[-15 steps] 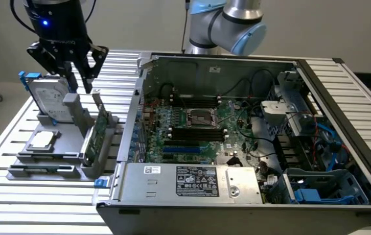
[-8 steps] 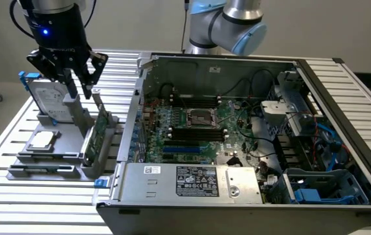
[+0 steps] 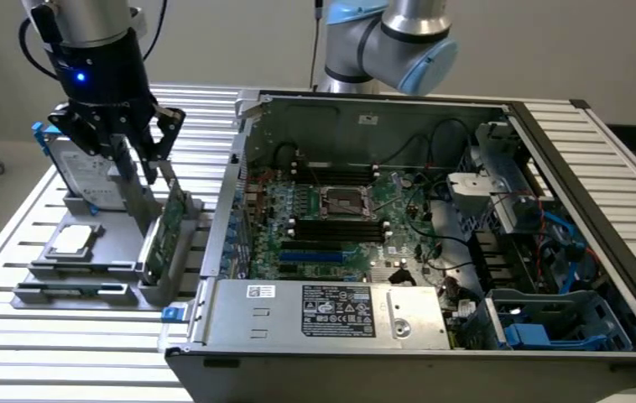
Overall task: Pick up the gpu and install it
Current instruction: 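Pick up the gpu and move the gpu toward the slot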
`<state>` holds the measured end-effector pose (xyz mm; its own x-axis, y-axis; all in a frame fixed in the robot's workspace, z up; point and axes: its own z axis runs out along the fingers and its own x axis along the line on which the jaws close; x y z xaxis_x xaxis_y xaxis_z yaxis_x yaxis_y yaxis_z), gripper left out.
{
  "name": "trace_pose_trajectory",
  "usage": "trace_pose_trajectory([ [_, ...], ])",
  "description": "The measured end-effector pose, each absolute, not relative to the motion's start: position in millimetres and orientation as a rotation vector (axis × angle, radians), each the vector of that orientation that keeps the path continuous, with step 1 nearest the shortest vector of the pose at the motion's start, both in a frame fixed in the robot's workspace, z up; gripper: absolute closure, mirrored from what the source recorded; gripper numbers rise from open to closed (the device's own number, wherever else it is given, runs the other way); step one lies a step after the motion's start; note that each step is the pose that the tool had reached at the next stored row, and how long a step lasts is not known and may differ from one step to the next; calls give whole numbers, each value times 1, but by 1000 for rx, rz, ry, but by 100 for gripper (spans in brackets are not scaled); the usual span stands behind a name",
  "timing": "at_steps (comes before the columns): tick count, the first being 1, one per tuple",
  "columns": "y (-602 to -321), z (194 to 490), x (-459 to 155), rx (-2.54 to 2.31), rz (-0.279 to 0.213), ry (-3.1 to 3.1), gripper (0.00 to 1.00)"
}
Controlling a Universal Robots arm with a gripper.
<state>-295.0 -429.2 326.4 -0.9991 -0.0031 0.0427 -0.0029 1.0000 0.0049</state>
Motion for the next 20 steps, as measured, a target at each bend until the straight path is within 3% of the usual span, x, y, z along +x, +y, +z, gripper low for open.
trace_pose_trajectory([
  [20, -436, 290, -298, 43, -7, -3099, 64],
])
